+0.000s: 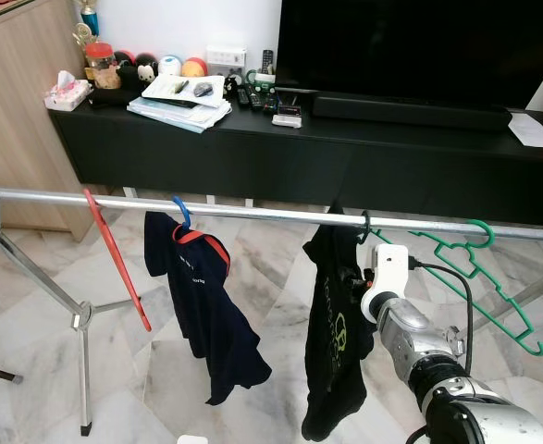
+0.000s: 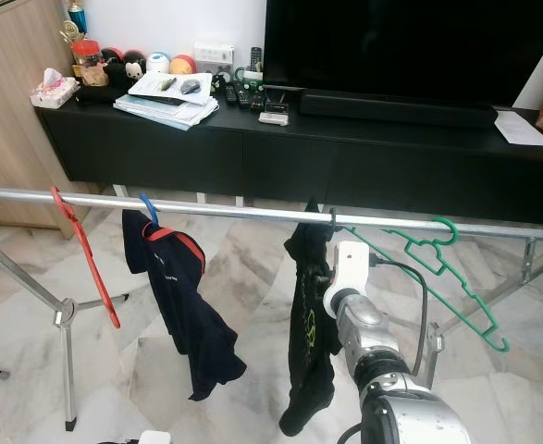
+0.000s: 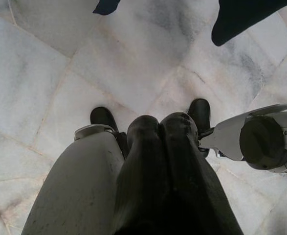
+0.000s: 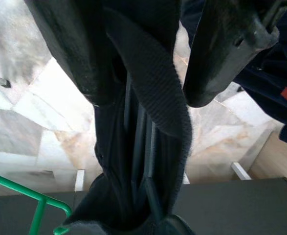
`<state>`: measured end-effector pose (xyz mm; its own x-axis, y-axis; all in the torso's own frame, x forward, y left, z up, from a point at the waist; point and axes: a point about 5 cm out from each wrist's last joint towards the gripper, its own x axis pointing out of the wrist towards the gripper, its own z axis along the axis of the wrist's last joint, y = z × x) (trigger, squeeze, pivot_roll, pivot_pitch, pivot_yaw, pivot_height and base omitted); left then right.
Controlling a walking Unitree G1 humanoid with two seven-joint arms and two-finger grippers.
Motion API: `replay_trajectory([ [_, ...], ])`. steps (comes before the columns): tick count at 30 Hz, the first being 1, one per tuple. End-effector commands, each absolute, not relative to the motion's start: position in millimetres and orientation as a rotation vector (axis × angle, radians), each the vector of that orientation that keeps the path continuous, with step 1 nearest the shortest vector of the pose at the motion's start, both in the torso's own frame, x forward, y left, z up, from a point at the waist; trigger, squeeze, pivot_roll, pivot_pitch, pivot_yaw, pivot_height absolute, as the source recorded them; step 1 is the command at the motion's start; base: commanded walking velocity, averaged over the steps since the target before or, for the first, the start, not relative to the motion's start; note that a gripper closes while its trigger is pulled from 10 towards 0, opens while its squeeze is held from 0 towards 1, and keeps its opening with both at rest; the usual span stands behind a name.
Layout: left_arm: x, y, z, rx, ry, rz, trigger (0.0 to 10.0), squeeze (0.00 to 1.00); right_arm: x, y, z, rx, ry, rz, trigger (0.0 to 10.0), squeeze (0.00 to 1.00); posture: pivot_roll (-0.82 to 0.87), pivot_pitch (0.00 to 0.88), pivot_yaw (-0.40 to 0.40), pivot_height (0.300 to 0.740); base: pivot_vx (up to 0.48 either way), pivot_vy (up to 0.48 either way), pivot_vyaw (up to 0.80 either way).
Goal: Hang hanger
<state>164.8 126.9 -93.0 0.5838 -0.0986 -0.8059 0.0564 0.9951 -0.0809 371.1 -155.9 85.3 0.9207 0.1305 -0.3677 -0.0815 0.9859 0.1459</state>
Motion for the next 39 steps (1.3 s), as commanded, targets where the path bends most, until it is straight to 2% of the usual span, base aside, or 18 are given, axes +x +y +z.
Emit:
replay_trajectory([
  [1, 137, 123, -105, -0.064, 1.055, -0.099, 10.0, 0.00, 366, -159, 75, 0.136, 0.436, 0.069, 10.0, 0.00, 0.04, 0.101, -0.048, 0.740, 0.000, 0.000, 0.00],
  [6, 136, 123, -105, -0.065, 1.056, -0.102, 10.0, 0.00, 361, -161, 68, 0.176, 0.460, 0.015, 10.0, 0.00, 0.05, 0.093, -0.048, 0.740, 0.000, 0.000, 0.00],
  [15, 136, 122, -105, -0.071, 1.055, -0.098, 10.0, 0.00, 364, -153, 72, 0.205, 0.422, 0.043, 10.0, 0.00, 0.06, 0.103, -0.049, 0.740, 0.000, 0.000, 0.00],
  [16, 136, 122, -105, -0.072, 1.055, -0.097, 10.0, 0.00, 364, -152, 73, 0.206, 0.421, 0.047, 9.4, 0.00, 0.06, 0.105, -0.050, 0.740, 0.000, 0.000, 0.00],
  [17, 136, 122, -105, -0.072, 1.055, -0.096, 10.0, 0.00, 364, -151, 73, 0.210, 0.420, 0.051, 0.0, 0.00, 0.06, 0.106, -0.051, 0.740, 0.000, 0.000, 0.00],
  [39, 136, 121, -105, -0.093, 1.056, -0.101, 10.0, 0.00, 357, -149, 61, 0.193, 0.466, 0.069, 0.0, 0.00, 0.06, 0.117, -0.054, 0.740, 0.000, 0.000, 0.00],
])
